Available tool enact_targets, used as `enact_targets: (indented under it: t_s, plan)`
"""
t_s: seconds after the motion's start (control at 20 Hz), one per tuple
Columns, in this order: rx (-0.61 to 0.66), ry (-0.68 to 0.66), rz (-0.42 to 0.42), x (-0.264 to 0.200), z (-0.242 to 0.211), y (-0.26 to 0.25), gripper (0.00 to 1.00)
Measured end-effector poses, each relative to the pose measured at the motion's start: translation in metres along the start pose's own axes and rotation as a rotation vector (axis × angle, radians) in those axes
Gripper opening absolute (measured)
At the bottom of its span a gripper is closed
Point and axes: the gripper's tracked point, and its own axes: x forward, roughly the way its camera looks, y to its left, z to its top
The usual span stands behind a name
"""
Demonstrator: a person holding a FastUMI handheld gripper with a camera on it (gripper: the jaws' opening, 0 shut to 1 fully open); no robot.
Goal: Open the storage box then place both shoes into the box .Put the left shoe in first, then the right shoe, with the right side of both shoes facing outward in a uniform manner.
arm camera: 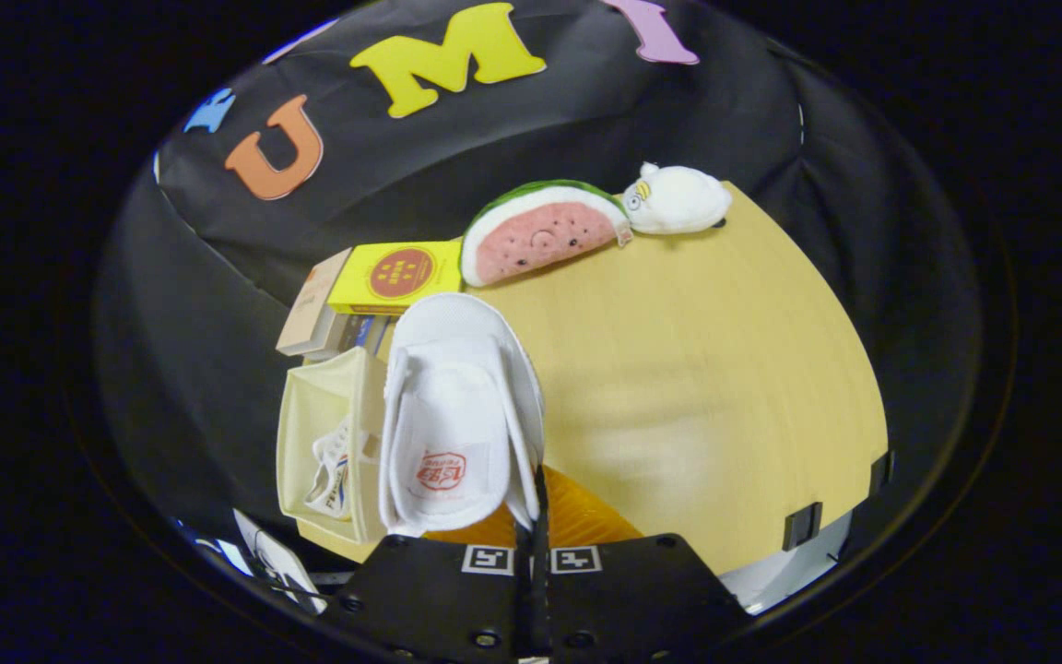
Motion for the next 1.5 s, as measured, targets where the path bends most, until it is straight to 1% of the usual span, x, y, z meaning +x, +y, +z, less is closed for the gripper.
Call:
enact_targets:
  t_s: [0.1, 0.2, 0.3, 0.45, 0.6, 0.7, 0.85, 0.9, 0.95, 1.05, 1.1, 1.2, 1.25, 1.4, 1.5]
  plan:
    - [-0.016, 0.007, 0.015, -0.007, -0.005, 0.037, 0.00]
    - [0.017, -0.010, 0.025, -0.007, -0.005, 0.071, 0.00]
    - [0.045, -0.017, 0.013, 0.001, -0.007, 0.100, 0.00]
    - [0.049, -0.038, -0.030, 0.020, -0.011, 0.134, 0.00]
    - [0.067, -0.056, -0.044, 0.050, -0.017, 0.165, 0.00]
    - [0.045, -0.077, -0.071, 0.067, -0.018, 0.177, 0.00]
    - [0.031, -0.096, -0.068, 0.089, -0.025, 0.199, 0.00]
    - [0.023, -0.108, -0.071, 0.094, -0.025, 0.203, 0.00]
    - [-0.012, -0.138, -0.087, 0.100, -0.020, 0.205, 0.00]
    - [-0.040, -0.187, -0.153, 0.110, -0.018, 0.200, 0.00]
    - [-0.043, -0.180, -0.176, 0.115, -0.027, 0.198, 0.00]
    - [-0.034, -0.145, -0.176, 0.128, -0.042, 0.198, 0.00]
    - [-0.029, -0.147, -0.186, 0.132, -0.046, 0.195, 0.00]
    - [-0.068, -0.170, -0.249, 0.134, -0.049, 0.184, 0.00]
    - [-0.060, -0.188, -0.250, 0.133, -0.048, 0.185, 0.00]
